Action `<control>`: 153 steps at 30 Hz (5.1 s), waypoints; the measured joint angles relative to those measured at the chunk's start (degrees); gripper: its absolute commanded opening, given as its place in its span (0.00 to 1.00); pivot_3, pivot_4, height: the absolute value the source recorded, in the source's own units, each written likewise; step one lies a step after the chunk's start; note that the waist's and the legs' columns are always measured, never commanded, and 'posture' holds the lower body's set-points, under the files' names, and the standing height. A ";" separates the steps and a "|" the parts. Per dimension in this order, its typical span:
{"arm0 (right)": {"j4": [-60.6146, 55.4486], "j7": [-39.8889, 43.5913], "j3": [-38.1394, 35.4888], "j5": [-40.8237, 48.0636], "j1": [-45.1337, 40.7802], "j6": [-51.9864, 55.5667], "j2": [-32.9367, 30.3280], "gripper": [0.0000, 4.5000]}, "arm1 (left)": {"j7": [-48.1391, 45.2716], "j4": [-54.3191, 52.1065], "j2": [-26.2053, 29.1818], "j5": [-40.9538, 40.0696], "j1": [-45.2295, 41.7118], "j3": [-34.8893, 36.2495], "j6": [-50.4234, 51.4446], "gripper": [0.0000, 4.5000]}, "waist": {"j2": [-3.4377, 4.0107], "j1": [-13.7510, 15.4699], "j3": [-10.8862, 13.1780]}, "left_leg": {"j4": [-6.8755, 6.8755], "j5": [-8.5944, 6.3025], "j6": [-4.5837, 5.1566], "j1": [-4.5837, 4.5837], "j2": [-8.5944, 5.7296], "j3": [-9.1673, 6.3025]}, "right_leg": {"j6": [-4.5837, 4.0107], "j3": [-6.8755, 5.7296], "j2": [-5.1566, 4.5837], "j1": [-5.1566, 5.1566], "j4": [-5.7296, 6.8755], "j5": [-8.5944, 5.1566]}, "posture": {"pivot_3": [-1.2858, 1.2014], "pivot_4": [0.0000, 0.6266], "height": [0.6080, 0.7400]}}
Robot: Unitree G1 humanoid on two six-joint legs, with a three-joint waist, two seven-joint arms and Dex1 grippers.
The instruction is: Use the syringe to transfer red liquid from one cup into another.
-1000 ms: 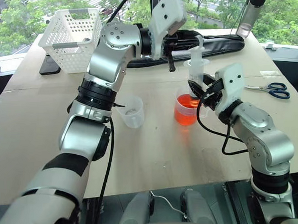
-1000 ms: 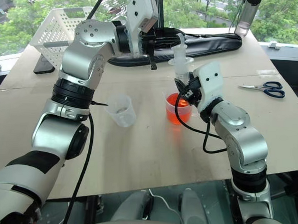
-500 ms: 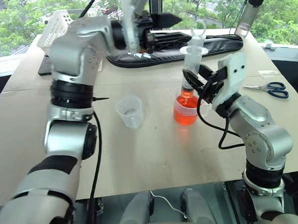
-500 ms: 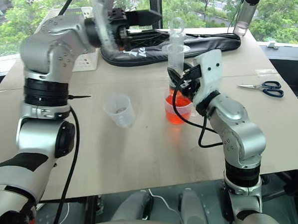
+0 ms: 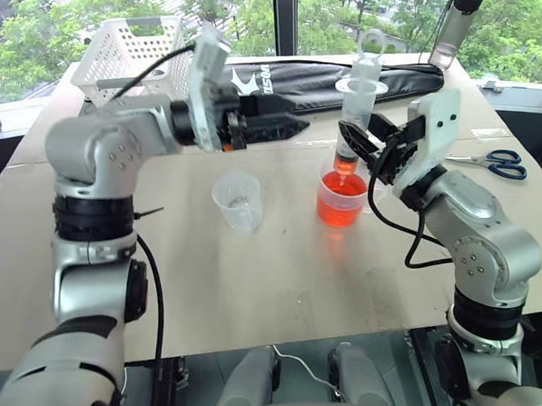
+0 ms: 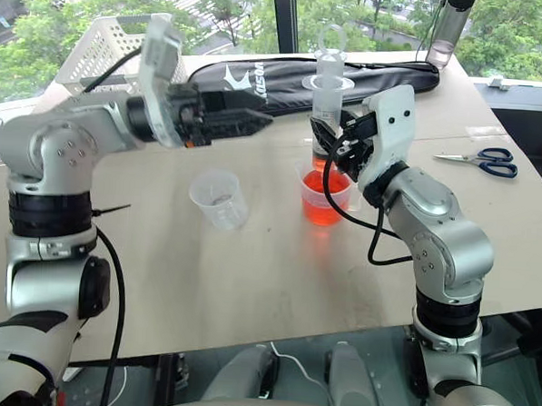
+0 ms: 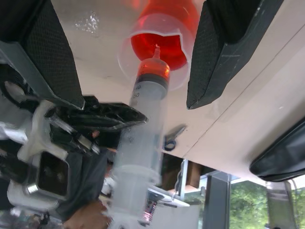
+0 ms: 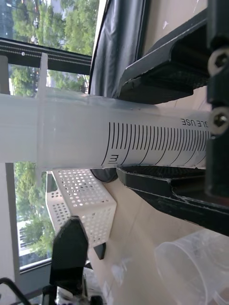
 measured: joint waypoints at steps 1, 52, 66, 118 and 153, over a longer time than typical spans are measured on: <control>0.00 0.03 0.01 0.19 -0.07 0.00 -0.07 0.32 | 0.72 -0.89 -0.79 0.61 1.68 -1.45 -0.86 0.77 | 0.00 0.06 0.00 | 0.01 0.00 0.00 -0.01 0.00 -0.02 | 0.00 -0.02 0.01 0.00 0.00 0.00 | 0.52 0.24 1.00; -1.24 0.66 3.53 -0.22 0.44 -1.56 -4.22 0.32 | 11.81 6.25 -15.22 3.07 -4.19 -4.60 -8.92 0.58 | -0.02 0.50 0.00 | 0.01 0.00 0.00 -0.03 -0.01 0.00 | 0.00 -0.02 0.01 0.00 -0.05 0.00 | 0.52 0.24 1.00; -1.43 0.68 4.69 0.70 0.44 -1.50 -4.04 0.31 | 12.10 7.34 -16.19 4.53 -4.23 -4.48 -10.85 0.77 | -0.02 0.54 0.00 | 0.00 0.00 0.00 -0.04 -0.01 0.00 | 0.00 -0.02 0.02 0.00 -0.06 0.00 | 0.52 0.24 1.00; -2.24 15.45 -5.40 6.52 8.77 -9.03 -20.56 1.00 | 23.67 15.94 -17.72 -4.23 -6.21 10.93 -3.83 0.34 | -0.08 1.52 0.04 | 0.02 0.00 0.01 -0.09 -0.01 -0.03 | 0.01 -0.09 0.02 0.02 -0.17 0.00 | 0.52 0.24 1.00; 23.06 21.17 10.98 1.55 -29.13 -12.11 -5.06 0.88 | 4.61 1.83 14.03 -1.46 8.17 7.16 -6.75 0.34 | -0.09 0.06 0.07 | -0.12 0.00 -0.01 -0.18 0.00 -0.21 | 0.00 -0.27 -0.04 -0.02 -0.39 0.00 | 0.52 0.24 1.00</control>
